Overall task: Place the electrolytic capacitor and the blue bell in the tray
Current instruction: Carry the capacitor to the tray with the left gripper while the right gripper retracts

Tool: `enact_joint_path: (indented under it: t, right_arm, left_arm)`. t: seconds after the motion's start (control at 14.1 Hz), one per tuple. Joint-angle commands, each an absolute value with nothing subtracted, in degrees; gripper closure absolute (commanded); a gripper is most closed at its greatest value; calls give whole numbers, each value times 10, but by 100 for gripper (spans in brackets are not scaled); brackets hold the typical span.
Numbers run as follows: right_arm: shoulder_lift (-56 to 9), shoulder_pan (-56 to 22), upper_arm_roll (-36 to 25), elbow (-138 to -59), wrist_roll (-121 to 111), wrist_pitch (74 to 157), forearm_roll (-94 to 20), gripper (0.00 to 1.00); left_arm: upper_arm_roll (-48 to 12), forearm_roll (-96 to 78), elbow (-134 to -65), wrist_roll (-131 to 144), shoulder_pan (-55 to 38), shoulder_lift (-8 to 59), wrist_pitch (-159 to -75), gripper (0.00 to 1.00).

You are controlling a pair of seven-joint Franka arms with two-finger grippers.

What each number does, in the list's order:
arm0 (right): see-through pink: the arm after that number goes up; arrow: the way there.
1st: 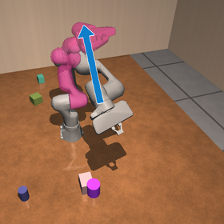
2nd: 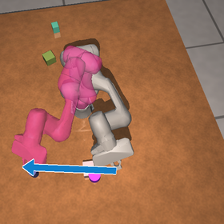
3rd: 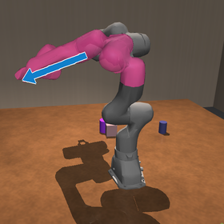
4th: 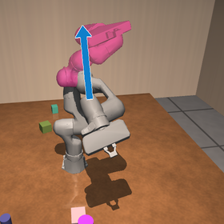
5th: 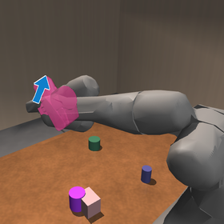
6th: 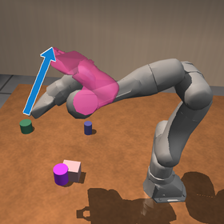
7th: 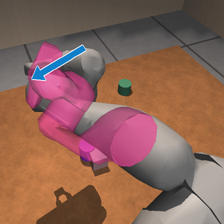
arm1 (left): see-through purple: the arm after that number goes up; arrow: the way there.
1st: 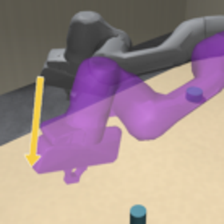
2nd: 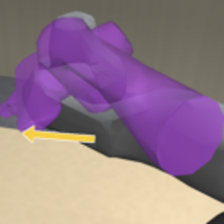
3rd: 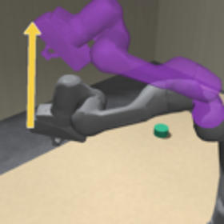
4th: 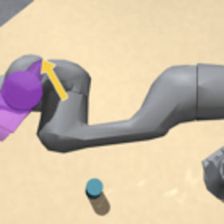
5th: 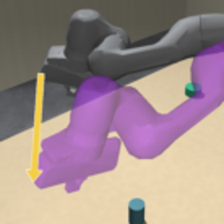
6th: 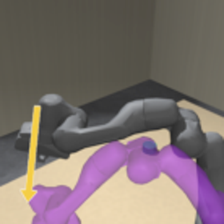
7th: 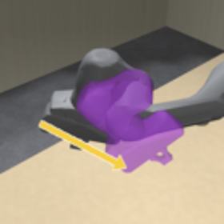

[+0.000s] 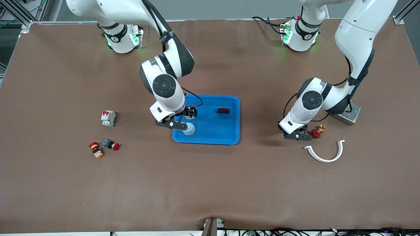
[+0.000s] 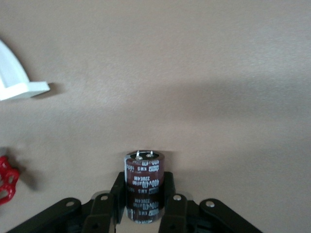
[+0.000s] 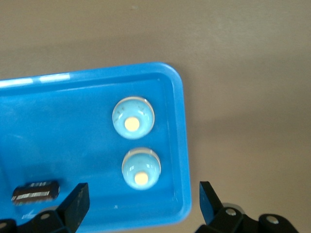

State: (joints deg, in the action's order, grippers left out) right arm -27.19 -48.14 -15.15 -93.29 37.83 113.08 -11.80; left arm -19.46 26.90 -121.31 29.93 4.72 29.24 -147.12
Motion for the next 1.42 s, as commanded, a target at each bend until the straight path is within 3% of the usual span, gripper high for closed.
enact_joint_path:
  t: [0.0, 0.36, 0.78, 1.07, 1.35]
  right_arm:
    - [-203, -478, -147, -952, 374, 1076, -95, 0]
    - [-86, -475, -147, -992, 377, 993, -48, 0]
    - [-2, -461, -146, -1002, 376, 925, -18, 0]
    - [53, -449, -146, -1005, 363, 865, -2, 0]
    - [137, -440, -146, -1060, 327, 860, 37, 0]
  left_arm:
    - [-208, 265, -1220, 373, 52, 267, -1441, 100]
    - [-257, 264, -1206, 724, 52, 261, -1430, 100]
    - [-319, 230, -1168, 1033, 47, 266, -1430, 100]
    - [-331, 226, -1125, 1156, 5, 268, -1430, 100]
    - [-329, 228, -1079, 1269, -58, 299, -1412, 100]
